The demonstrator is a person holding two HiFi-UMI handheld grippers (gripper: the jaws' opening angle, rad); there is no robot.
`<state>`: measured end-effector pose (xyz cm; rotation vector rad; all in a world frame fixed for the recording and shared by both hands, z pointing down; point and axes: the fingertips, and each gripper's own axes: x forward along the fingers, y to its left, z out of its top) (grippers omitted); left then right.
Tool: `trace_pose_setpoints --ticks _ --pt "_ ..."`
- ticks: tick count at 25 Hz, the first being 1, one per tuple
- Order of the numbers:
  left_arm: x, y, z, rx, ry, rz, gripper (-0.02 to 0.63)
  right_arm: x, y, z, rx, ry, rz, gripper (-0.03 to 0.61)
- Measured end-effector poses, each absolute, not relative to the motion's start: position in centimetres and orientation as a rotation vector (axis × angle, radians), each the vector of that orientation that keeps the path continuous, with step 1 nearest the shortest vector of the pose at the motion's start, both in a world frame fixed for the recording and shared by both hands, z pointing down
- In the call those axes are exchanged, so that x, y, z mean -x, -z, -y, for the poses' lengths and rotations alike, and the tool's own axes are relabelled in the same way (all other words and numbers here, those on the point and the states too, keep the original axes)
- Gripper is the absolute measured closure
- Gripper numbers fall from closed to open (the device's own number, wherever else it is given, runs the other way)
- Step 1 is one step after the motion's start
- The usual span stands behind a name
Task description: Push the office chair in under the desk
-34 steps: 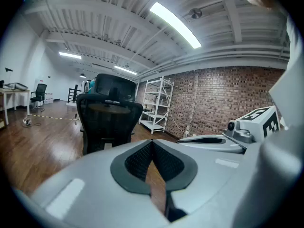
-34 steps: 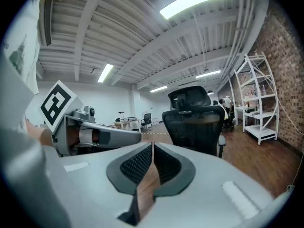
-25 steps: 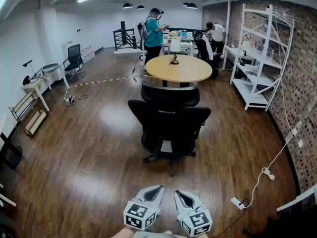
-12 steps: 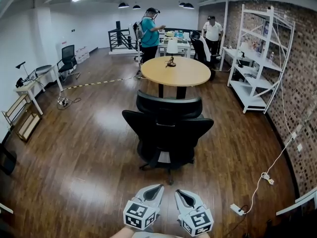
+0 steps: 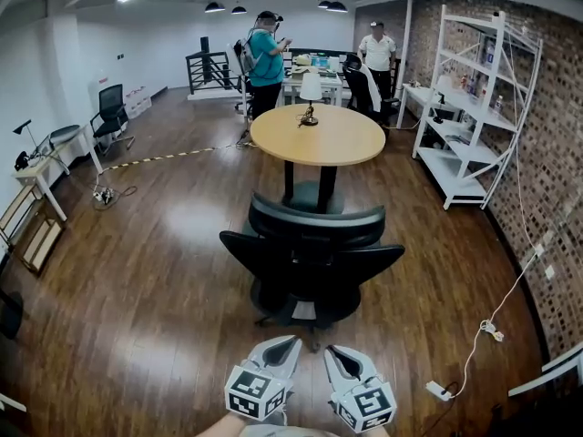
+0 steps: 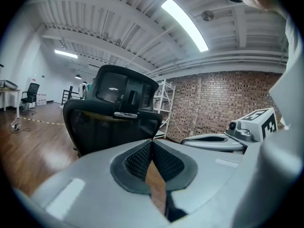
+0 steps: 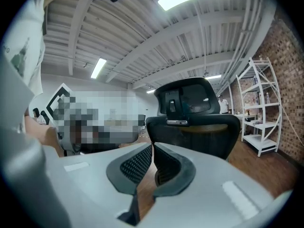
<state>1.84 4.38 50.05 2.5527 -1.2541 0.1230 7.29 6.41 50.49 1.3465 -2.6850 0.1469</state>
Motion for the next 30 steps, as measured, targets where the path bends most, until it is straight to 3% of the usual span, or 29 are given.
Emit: trace_pose_setpoints --ticks 19,30 --pt "5.5 -46.3 5.7 -2.658 -0.037 1.213 0.595 -4.6 -46.7 3.6 -1.414 0.042 2.622 0.508" --pt "7.7 -43.9 9.7 -2.875 -0.119 1.233 0.535 -7.0 -45.9 6.1 -1.407 0.161 2.549 0.462"
